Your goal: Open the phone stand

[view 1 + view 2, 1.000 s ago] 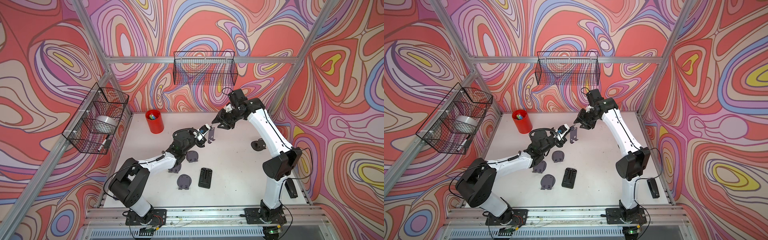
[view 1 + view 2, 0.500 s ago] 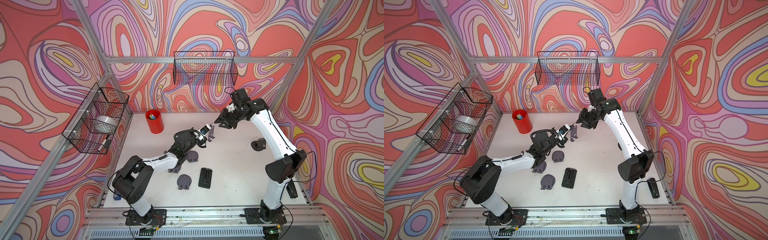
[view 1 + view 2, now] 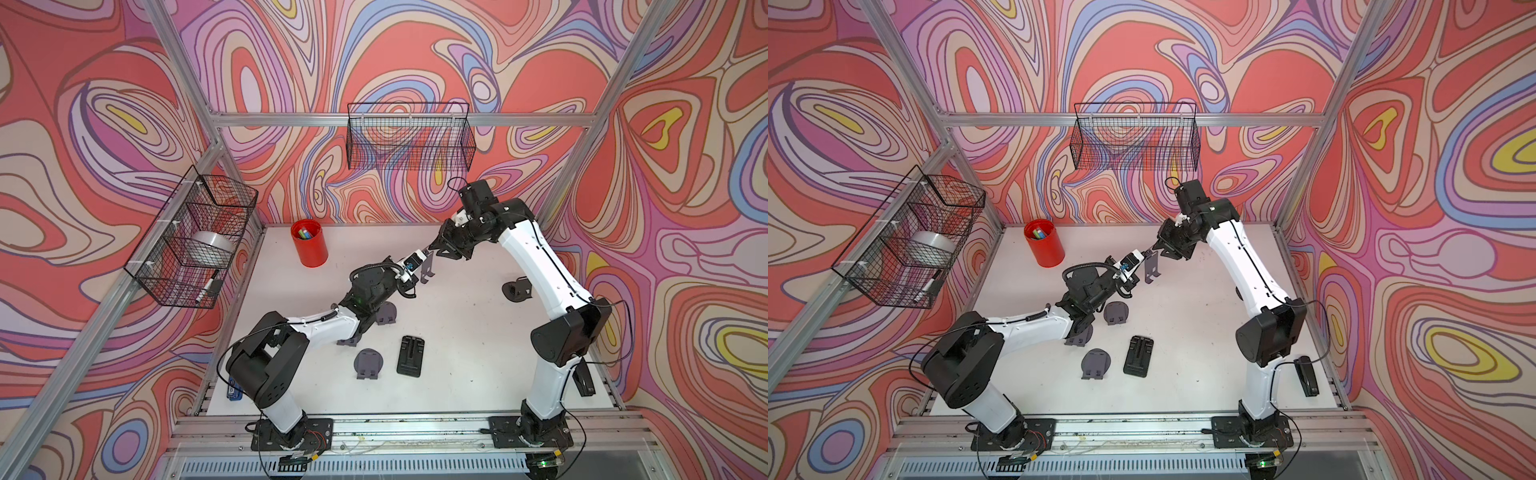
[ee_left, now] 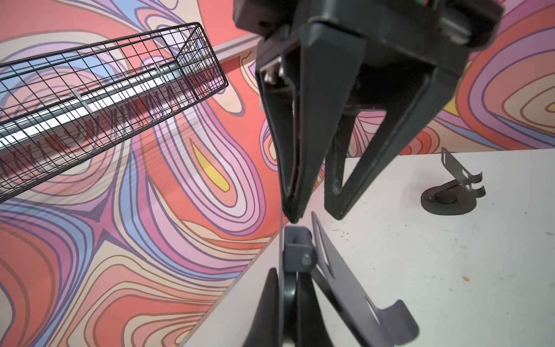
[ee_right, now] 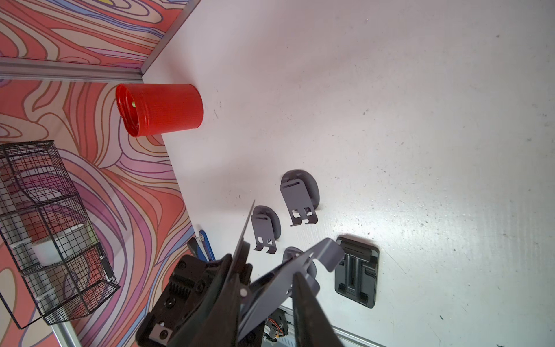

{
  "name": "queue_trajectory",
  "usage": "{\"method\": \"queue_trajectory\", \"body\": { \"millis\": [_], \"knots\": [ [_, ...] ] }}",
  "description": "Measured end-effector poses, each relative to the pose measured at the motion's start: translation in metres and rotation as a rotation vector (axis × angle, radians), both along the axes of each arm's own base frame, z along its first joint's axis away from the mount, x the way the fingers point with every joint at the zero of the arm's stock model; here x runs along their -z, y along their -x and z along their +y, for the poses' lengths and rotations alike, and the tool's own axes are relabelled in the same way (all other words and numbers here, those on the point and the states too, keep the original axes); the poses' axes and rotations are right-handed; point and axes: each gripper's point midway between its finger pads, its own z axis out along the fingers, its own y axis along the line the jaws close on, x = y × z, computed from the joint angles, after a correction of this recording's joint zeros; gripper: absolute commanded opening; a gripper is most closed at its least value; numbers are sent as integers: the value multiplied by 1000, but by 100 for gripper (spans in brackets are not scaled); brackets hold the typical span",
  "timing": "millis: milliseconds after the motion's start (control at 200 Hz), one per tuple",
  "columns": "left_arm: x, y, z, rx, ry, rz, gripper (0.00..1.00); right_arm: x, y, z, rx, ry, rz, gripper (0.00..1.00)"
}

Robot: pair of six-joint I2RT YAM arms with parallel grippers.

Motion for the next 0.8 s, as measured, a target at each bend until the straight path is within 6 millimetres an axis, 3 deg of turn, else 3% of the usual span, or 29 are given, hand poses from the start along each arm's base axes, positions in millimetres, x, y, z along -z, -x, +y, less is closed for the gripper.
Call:
{"method": "queue_trajectory", "body": {
  "millis": [801],
  "knots": [
    [2,-10,-8,-23,-25,-65,0,7,-5,-5,19,15,0,21]
  ]
}}
